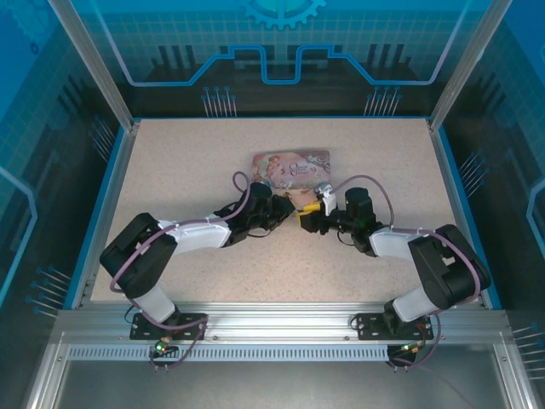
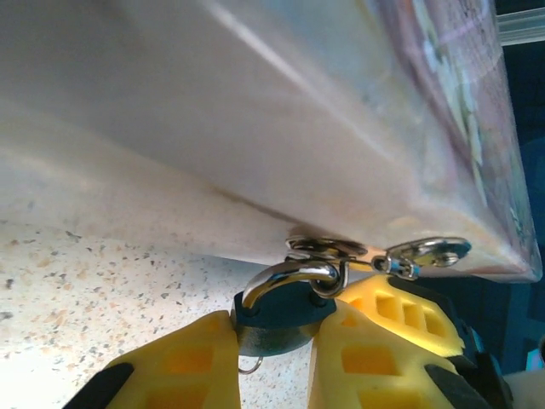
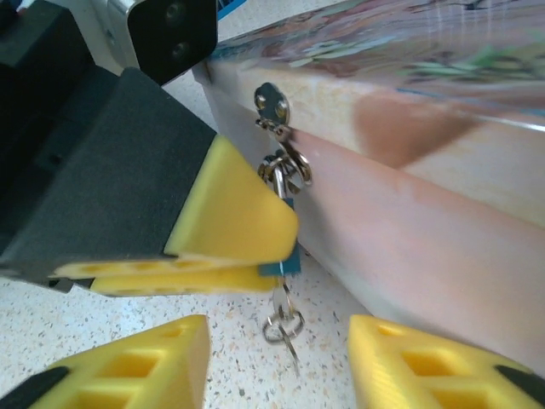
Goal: Unlock a padlock with a key
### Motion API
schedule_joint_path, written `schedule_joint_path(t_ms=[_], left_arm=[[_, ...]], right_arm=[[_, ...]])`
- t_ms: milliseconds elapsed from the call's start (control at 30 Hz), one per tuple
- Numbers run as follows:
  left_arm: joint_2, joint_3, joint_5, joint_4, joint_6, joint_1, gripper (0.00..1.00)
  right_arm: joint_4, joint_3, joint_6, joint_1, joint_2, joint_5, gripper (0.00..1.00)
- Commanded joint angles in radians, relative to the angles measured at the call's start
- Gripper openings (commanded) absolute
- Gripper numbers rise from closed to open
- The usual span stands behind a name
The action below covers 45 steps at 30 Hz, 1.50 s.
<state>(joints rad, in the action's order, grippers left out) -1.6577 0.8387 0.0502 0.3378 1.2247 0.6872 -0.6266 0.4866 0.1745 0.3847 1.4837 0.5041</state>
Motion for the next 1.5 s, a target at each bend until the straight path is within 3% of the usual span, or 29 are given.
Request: schedule_joint_path(t_ms=[0,233,400,567,1067,1300,1467], left_arm=[[0.01,-0.009,0.022,0.008,-0.009,-0.025,0.0],[0.025,-0.025,0.033,-0.001,-0.017,-0.047,0.0],[0.059,-0.016,0.052,-0.04,-0.042,-0.07,0.0],[0.092,-0.017,0.079,-0.091,-0.07,-0.09,0.0],[0.125,-0.069,0.173,-0.092,-0.047,-0.14,0.0],[0.149,-0.037,0.241,-0.154,-0.053,-0.174,0.0],[0.151,-0.002,0.285,-0.196,-0.066,-0.197,0.0]], right_arm=[[0.046,-0.034,-0.039,-0.022,-0.092,-0.041,0.55],[0.267,-0.032,-0.148,0.008,-0.323,-0.171,0.75],[0.43,0.006,-0.268,0.105,-0.492,-0.402,0.88],[0.496,0.038,-0.39,0.221,-0.571,-0.636,0.89],[0.267,-0.007,-0.713,0.604,-0.417,-1.201,0.9],[0.155,0.0,-0.878,0.704,-0.273,-1.301,0.9],[0.093,0.021,-0.938,0.724,-0.165,-1.324,0.89]])
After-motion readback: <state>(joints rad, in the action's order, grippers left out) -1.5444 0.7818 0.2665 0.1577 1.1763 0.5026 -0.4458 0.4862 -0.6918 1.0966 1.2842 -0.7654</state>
